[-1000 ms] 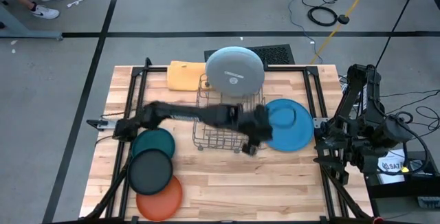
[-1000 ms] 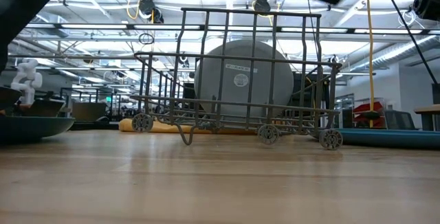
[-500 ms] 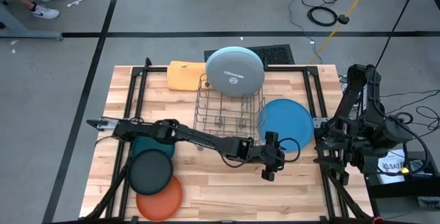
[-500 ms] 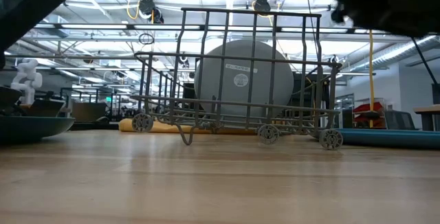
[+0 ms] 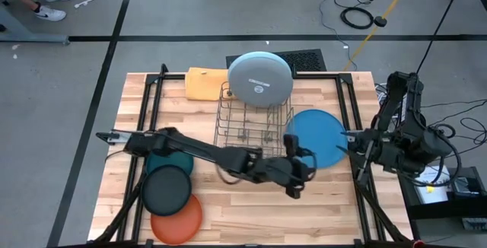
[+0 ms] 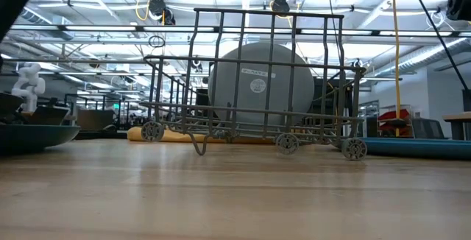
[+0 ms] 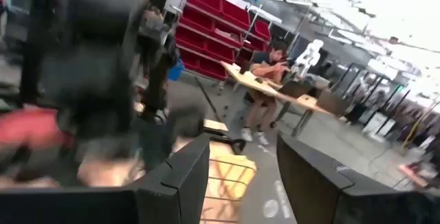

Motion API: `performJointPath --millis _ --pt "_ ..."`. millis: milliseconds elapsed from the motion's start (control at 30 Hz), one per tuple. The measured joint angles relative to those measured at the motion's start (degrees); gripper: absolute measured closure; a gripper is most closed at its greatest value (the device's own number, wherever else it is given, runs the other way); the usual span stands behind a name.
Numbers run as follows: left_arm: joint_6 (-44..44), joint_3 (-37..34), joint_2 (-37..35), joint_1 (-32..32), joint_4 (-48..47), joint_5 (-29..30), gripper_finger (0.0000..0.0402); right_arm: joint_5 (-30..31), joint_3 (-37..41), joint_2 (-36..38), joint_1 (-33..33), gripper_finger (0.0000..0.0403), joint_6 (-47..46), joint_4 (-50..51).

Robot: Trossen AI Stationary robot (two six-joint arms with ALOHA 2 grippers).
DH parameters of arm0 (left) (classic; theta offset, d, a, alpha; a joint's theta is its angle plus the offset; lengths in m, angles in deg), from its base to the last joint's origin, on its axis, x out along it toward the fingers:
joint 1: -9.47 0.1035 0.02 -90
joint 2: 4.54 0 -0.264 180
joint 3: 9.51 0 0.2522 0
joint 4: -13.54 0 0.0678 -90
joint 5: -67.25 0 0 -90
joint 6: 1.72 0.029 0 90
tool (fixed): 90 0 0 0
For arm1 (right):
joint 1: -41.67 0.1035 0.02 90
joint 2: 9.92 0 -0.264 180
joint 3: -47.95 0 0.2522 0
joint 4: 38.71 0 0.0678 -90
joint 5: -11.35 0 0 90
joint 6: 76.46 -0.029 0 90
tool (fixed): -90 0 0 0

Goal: Sort dishes
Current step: Put the blue plate into the dish rack

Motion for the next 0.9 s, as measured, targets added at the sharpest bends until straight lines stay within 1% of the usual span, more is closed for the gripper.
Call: performJointPath --millis 67,100,200,267,333,367,433,533,567,600,633,700,767,867,900 --pt "0.0 0.0 -4.0 -0.8 -4.0 2.3 0.0185 0.0 0.0 -0.5 -0.1 0.0238 -1.8 0.0" --pt "0.1 -0.2 -5.9 -1.2 -6.9 4.4 0.0185 0.0 0.0 -0.7 -0.5 0.0238 -2.5 0.0" --pt "1.2 -0.3 -12.3 -2.4 -14.1 13.4 0.0185 0.1 0.0 -1.6 -2.4 0.0238 -5.1 0.1" --pt "1.3 -0.2 -17.0 -3.2 -16.6 19.2 0.0185 0.1 0.0 -2.4 -3.5 0.0238 -7.2 0.4" --pt "1.4 -0.1 -20.9 -3.7 -18.8 22.0 0.0185 -0.7 0.0 -3.3 -5.1 0.0238 -9.6 1.0" --pt "1.4 0.0 -22.7 -3.8 -19.9 22.4 0.0185 -2.4 0.0 -3.9 -6.2 0.0238 -11.2 1.9" --pt "1.2 -0.2 -25.5 -4.0 -21.6 22.5 0.0186 -9.8 0.0 -4.9 -8.9 0.0238 -16.3 4.8" --pt "1.2 -0.3 -29.2 -4.0 -22.2 22.6 0.0185 -26.6 0.0 -7.0 -14.6 0.0238 -23.7 9.3" --pt "1.2 -0.3 -30.4 -4.0 -22.2 22.6 0.0185 -31.0 0.0 -7.9 -16.9 0.0238 -25.3 9.8" --pt "1.2 -0.2 -31.4 -4.1 -22.1 22.7 0.0185 -34.2 0.0 -8.7 -18.9 0.0238 -26.6 10.4" --pt "1.3 -0.2 -32.4 -4.1 -22.2 22.8 0.0185 -36.1 0.0 -9.4 -20.7 0.0238 -27.9 11.3" --pt "1.2 -0.1 -33.6 -4.1 -23.2 22.8 0.0185 -37.8 0.0 -10.0 -23.6 0.0238 -31.2 14.6" --pt "1.1 -0.2 -34.1 -4.0 -25.0 22.7 0.0185 -40.4 0.0 -10.2 -26.5 0.0238 -36.8 19.0" --pt "1.1 -0.3 -34.3 -4.0 -27.6 23.0 0.0185 -46.9 0.0 -11.5 -30.9 0.0238 -46.3 26.1" --pt "1.1 -0.3 -34.4 -4.0 -28.5 23.3 0.0185 -48.2 0.0 -12.3 -31.9 0.0238 -48.9 28.8"
